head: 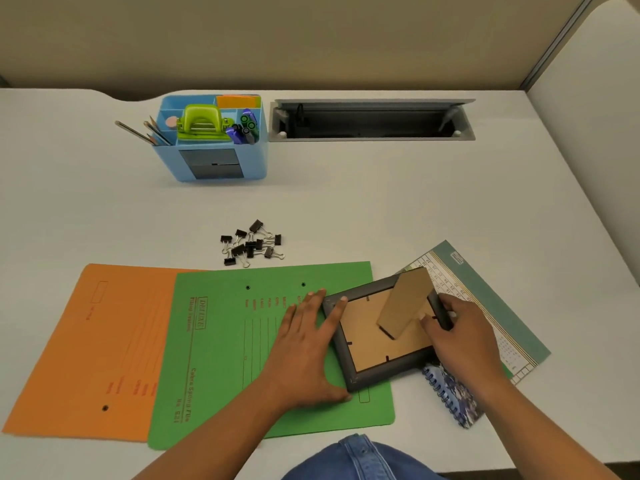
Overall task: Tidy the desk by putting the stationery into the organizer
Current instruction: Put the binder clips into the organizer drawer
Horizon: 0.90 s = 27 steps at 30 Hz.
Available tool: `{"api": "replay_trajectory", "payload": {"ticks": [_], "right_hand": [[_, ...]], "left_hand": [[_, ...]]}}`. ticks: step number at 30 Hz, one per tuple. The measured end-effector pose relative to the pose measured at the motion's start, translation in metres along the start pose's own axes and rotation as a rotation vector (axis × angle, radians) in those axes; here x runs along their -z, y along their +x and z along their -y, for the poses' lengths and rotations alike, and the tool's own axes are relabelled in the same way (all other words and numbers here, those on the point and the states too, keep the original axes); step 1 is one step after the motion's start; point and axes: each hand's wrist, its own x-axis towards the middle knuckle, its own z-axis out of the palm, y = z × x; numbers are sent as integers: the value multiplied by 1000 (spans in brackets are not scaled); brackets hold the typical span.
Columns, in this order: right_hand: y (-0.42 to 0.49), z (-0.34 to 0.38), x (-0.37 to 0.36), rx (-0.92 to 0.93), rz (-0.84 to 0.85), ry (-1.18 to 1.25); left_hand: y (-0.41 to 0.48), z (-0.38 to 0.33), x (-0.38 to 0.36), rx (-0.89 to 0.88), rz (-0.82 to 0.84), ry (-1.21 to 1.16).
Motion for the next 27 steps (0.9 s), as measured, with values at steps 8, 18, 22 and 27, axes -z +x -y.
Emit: {"api": "replay_trajectory", "payload": {"ticks": [8,18,22,27], "right_hand": [[1,12,-14,43,39,-43],[-38,49,-30,58,-269,-21],[-49,94,-59,200,-271,-47],[-50,154,-107,417,-84,-54]], "left_hand": [[-16,25,0,51,-3,-9],[-32,81,14,-41,-131,-50],[-35,135,36,50,-279,-42],[-27,184,68,109,-297,15]]}}
